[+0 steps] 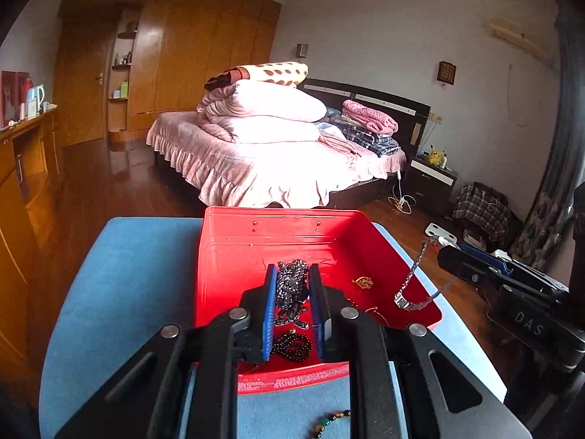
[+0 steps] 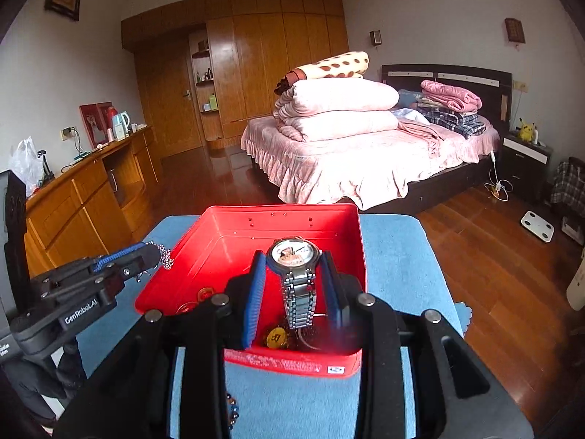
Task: Organize jewelry
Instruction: 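Carry the watch and chain into the red tin and open both tools, then withdraw both tools toward the two bead bracelets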
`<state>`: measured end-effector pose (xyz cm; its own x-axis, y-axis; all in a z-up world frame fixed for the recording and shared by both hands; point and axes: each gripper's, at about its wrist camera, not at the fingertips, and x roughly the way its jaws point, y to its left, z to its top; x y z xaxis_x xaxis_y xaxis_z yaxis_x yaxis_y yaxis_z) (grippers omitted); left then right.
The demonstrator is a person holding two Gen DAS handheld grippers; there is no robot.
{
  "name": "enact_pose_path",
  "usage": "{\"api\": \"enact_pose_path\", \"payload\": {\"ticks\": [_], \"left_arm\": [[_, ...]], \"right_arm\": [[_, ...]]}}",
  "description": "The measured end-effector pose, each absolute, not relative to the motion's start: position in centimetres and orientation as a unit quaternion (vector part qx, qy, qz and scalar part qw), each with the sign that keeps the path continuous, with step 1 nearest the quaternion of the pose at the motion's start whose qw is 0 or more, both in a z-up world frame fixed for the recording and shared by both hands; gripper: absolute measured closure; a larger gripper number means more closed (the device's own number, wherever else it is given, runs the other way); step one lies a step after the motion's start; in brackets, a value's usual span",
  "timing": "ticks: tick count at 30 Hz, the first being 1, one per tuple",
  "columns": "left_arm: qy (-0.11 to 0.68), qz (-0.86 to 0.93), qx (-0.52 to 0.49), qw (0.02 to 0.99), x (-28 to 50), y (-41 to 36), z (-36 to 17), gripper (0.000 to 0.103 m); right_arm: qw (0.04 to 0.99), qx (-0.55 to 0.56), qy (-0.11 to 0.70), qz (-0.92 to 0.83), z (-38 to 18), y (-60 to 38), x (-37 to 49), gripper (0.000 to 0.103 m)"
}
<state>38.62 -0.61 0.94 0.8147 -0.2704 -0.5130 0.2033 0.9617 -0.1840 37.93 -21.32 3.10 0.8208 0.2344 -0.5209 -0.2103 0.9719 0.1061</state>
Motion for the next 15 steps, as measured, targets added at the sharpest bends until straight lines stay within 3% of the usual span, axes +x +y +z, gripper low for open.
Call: {"api": "enact_pose_path", "payload": {"ticks": [10, 12, 14, 15], "left_arm": [[0.312, -0.110, -0.063, 0.942, 43.2, -0.8, -2.3, 0.085], [0.316, -0.103, -0.060, 0.941, 43.2, -0.8, -2.6, 0.067], [0.313, -0.100, -0.059, 0.943, 43.0, -0.7, -2.5, 0.058], [0.311, -0.099, -0.057, 0.944, 42.9, -0.7, -2.3, 0.055]], "right_arm": [[0.936, 0.024, 0.336, 0.101, -1.6, -19.5, 44.3, 0.073], [0.934, 0.021, 0.344, 0.096, -2.0, -19.3, 44.4, 0.072], [0.937, 0.019, 0.338, 0.090, -1.9, -19.4, 44.2, 0.071], [0.937, 0.017, 0.337, 0.087, -1.8, -19.3, 44.1, 0.063]]}}
